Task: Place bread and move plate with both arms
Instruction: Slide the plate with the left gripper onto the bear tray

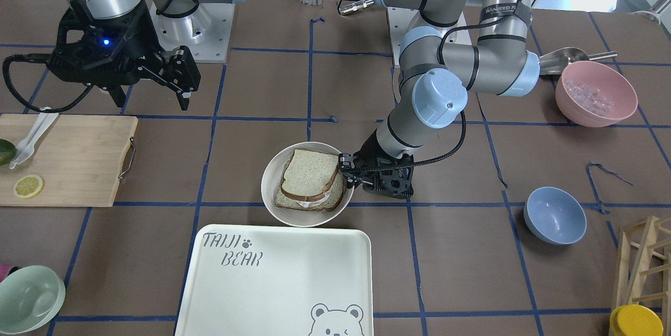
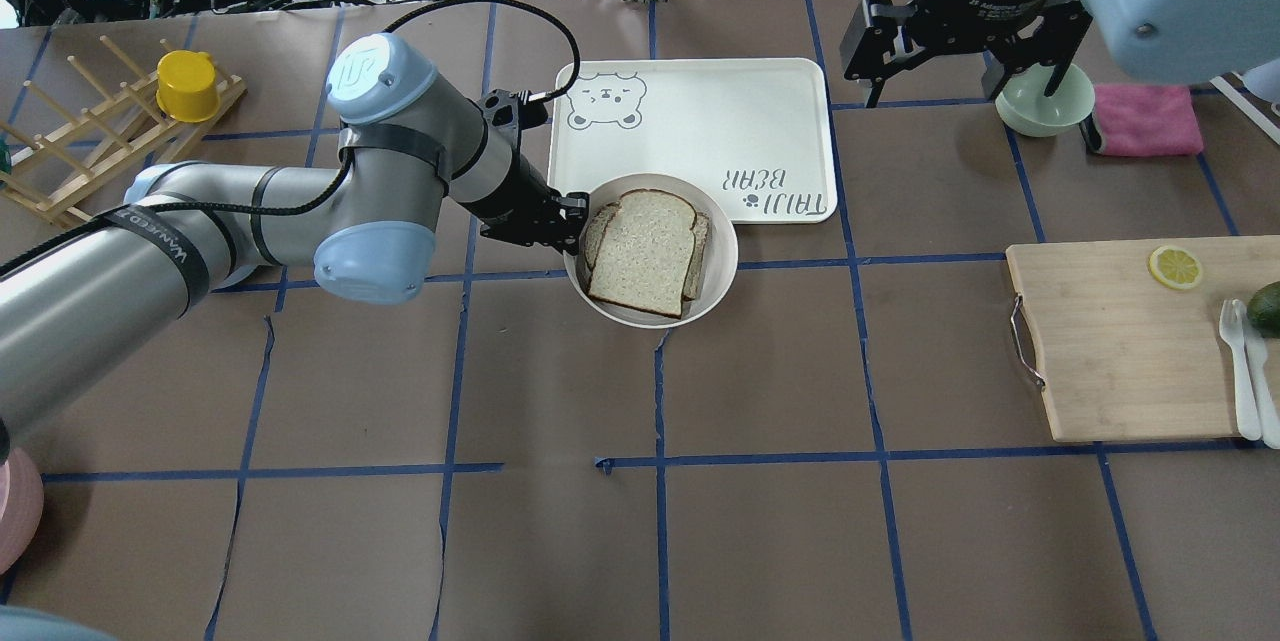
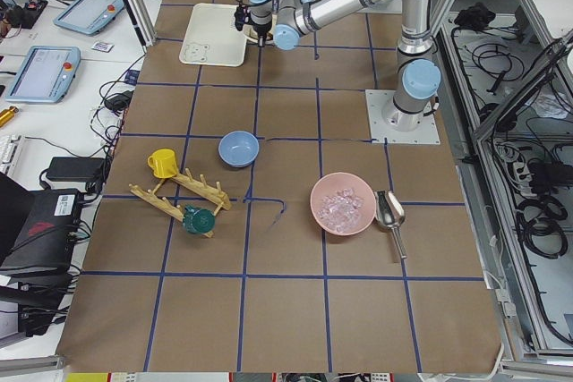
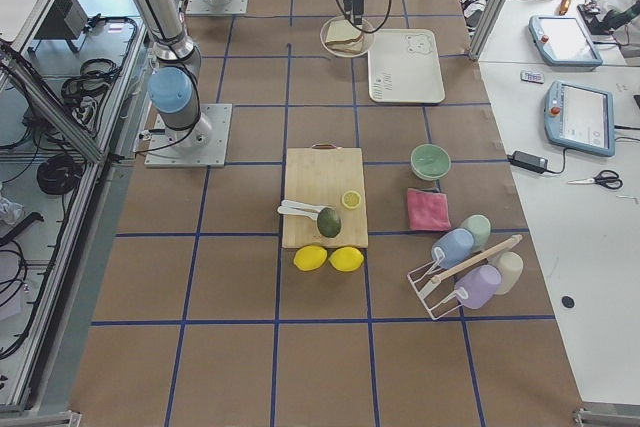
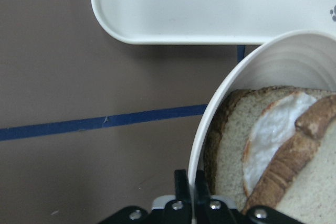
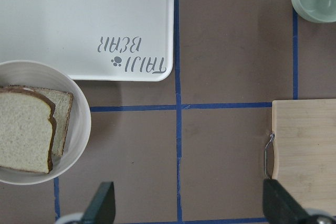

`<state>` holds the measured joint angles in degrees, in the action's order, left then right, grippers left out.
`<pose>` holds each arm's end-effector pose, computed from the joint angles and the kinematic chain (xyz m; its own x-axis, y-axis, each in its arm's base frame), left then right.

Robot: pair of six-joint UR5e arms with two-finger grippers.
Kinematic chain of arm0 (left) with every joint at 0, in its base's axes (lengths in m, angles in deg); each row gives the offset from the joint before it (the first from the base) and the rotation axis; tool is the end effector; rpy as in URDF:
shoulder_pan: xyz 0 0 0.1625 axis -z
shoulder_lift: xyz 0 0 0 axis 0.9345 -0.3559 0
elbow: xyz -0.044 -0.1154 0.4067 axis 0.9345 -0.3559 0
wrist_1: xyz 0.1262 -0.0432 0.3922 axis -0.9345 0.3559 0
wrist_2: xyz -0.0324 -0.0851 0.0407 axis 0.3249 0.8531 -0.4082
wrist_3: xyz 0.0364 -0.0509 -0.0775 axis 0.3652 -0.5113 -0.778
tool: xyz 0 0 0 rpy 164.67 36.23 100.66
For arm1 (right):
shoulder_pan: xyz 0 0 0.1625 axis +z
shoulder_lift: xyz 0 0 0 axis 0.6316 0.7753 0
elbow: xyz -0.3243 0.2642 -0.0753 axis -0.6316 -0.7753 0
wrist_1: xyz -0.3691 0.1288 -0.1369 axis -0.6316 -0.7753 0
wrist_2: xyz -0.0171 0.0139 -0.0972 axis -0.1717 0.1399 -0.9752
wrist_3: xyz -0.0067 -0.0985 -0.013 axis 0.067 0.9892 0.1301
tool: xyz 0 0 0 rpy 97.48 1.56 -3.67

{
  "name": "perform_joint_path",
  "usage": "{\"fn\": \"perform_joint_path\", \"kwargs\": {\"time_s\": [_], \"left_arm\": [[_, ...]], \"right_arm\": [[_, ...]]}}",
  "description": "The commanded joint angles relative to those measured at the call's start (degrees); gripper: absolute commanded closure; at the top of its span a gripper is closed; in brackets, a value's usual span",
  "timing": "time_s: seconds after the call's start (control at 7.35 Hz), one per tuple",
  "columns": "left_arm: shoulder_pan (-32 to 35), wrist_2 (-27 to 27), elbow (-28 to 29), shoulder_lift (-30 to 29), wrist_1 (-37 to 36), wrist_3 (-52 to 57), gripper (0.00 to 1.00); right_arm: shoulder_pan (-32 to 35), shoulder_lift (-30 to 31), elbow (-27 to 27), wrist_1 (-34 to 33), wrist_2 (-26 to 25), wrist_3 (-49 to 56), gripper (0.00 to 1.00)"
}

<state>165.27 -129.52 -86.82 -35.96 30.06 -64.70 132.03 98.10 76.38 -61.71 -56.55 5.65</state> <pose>-0.2255 -0.5498 0.2593 -0.9440 0.0425 0.3271 0.0350 0.9990 -0.0287 0.1546 -0.5105 0.5079 -0.9992 0.0102 0.0377 0.0060 0.9938 -0.1107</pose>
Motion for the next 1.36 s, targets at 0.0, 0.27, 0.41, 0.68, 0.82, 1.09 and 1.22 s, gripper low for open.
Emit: {"fn": "perform_joint_path", "kwargs": {"time_s": [0.0,0.27,0.41,0.68,0.82,1.09,1.22], "left_arm": [[-0.1,0.5,12.6,-5.9,9.2,0.3,1.00],[-0.1,1.7,17.1,-11.9,5.9,0.4,1.00],[-0.1,1.9,20.6,-14.9,5.8,0.3,1.00],[-0.1,2.2,27.5,-20.5,5.7,0.0,1.00],[0.1,2.3,29.7,-22.5,5.7,0.0,1.00],[0.4,2.3,30.8,-24.9,3.3,-0.3,1.00],[0.6,2.2,30.7,-25.2,3.3,-0.3,1.00]], "right_arm": [[-0.1,0.0,0.2,0.9,-0.9,0.6,0.00],[0.1,0.2,-0.4,0.4,-1.0,0.6,0.00],[0.2,0.3,-0.5,0.7,-1.0,0.1,0.00],[0.2,0.4,-0.4,0.7,-0.1,0.0,0.00],[0.1,1.1,0.0,0.7,-0.1,-0.2,0.00],[0.0,1.4,-0.2,0.7,-0.4,-0.2,0.00],[0.2,1.4,0.1,0.5,-0.2,-0.2,0.00]]}}
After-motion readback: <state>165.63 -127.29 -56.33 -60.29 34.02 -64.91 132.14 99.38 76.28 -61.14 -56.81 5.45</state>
